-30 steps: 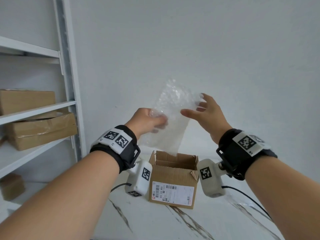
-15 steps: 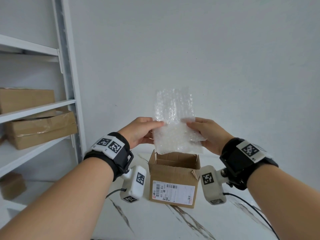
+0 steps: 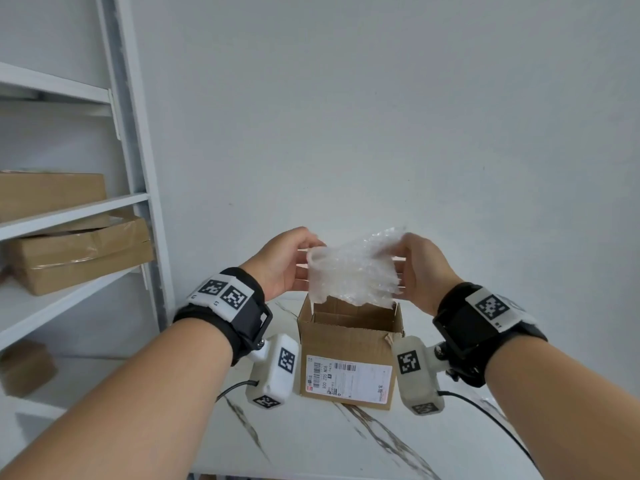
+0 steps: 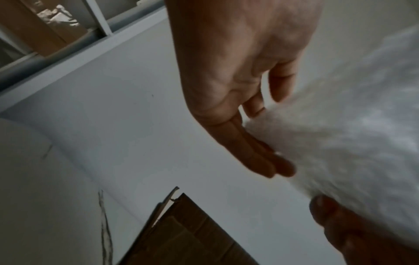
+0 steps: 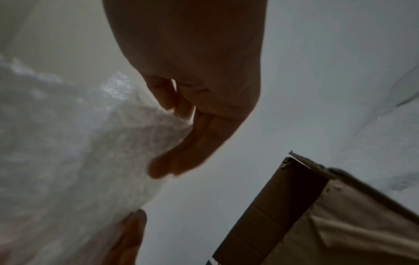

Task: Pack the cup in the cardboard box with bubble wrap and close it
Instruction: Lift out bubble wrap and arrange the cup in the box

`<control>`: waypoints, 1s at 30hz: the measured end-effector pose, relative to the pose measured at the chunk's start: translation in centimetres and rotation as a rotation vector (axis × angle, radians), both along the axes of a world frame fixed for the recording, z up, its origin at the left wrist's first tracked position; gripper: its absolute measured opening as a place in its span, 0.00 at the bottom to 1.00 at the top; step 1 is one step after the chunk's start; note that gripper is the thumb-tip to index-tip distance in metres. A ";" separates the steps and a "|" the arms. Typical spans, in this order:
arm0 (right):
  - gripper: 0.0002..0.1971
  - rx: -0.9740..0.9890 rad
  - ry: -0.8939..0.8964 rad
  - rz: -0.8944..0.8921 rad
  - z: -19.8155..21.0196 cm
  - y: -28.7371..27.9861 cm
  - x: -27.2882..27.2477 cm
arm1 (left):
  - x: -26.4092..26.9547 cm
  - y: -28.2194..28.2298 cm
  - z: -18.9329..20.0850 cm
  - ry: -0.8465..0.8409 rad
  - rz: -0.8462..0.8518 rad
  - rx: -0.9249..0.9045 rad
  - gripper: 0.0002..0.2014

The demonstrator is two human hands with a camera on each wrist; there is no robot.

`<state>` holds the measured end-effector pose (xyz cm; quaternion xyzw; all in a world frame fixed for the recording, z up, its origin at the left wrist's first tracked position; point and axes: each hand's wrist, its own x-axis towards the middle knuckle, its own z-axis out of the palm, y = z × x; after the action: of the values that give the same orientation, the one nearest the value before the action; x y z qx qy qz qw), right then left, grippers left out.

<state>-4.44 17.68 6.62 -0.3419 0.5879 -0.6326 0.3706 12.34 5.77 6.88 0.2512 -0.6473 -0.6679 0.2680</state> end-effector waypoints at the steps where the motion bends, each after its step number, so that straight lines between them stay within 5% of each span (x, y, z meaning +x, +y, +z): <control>1: 0.16 0.030 0.063 0.011 -0.1 -0.1 0.0 | -0.2 0.1 -0.1 -0.058 0.005 -0.037 0.05; 2: 0.20 0.056 0.115 0.029 -0.1 -0.1 0.0 | -0.3 0.2 -0.2 -0.105 0.013 -0.083 0.04; 5: 0.30 0.091 0.170 0.109 -0.3 -0.3 -0.2 | -0.8 0.0 -0.6 -0.156 0.070 -0.168 0.31; 8: 0.20 0.060 0.158 0.105 -0.3 -0.1 -0.2 | -1.0 -0.2 -0.9 -0.102 0.167 -0.211 0.43; 10: 0.12 -0.008 0.135 0.095 -0.3 -0.2 -0.1 | -1.1 -0.3 -1.0 -0.062 0.206 -0.204 0.41; 14: 0.31 -0.188 0.036 0.068 -0.7 -0.5 0.0 | -1.5 -0.3 -1.2 -0.052 0.236 -0.163 0.24; 17: 0.27 -0.201 0.027 0.071 -0.9 -0.8 0.0 | -2.0 0.0 -1.0 -0.126 0.228 -0.142 0.10; 21: 0.17 -0.170 0.018 0.186 -0.8 -0.9 0.6 | -2.5 -0.2 -1.0 -0.090 0.281 -0.167 0.15; 30: 0.14 -0.260 -0.063 0.233 -0.8 -1.2 0.7 | -2.6 0.9 -0.7 0.259 0.109 0.053 0.16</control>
<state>-3.74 16.43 5.78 -0.4324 0.4457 -0.6666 0.4124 9.78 6.69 6.13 0.2045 -0.5748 -0.6961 0.3786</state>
